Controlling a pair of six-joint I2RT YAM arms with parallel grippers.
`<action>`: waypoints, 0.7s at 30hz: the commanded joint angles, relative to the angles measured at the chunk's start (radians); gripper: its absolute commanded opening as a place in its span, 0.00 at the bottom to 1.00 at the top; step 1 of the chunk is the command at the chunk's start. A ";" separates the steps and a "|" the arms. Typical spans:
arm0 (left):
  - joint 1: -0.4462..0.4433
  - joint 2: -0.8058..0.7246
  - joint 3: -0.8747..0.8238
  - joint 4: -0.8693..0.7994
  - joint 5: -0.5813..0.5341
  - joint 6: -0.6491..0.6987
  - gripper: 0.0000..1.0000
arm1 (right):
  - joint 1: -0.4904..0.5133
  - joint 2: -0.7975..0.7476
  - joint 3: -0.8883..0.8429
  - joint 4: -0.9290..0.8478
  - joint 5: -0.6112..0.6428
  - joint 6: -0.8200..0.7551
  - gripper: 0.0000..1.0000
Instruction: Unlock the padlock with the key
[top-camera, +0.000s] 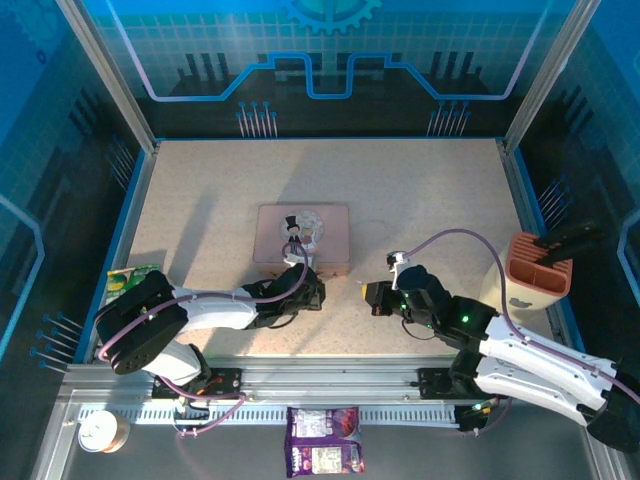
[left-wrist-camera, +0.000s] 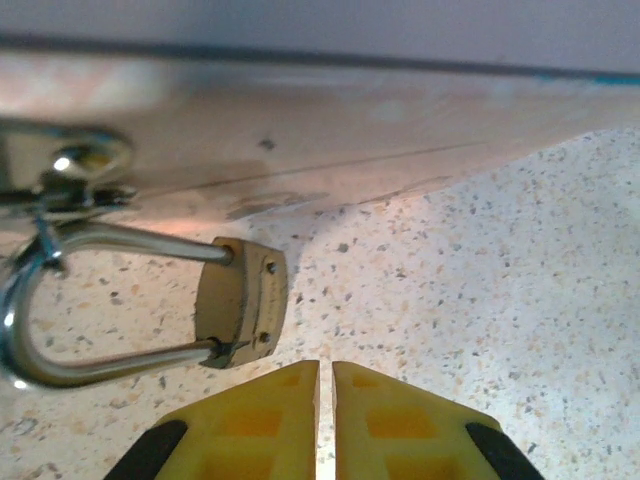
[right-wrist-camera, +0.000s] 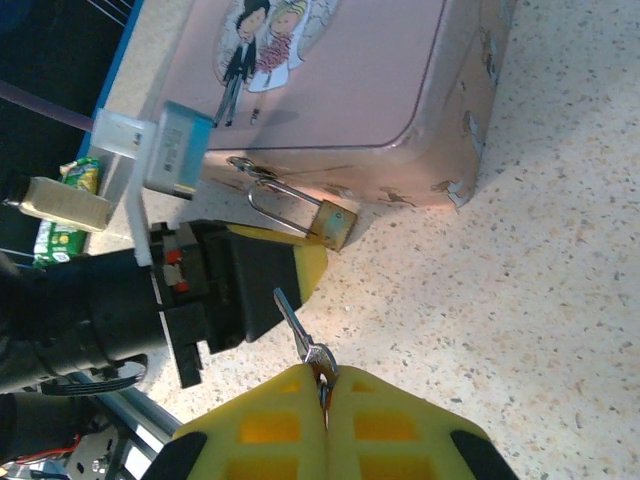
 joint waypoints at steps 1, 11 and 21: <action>-0.005 -0.032 0.036 -0.010 0.010 0.000 0.12 | -0.007 0.002 0.028 -0.030 -0.009 -0.001 0.00; -0.003 -0.095 -0.018 -0.046 -0.066 -0.030 0.21 | -0.008 -0.005 0.007 -0.015 -0.004 0.026 0.00; 0.002 -0.098 -0.175 0.216 -0.149 -0.188 0.46 | -0.007 0.032 0.016 0.016 -0.023 0.018 0.00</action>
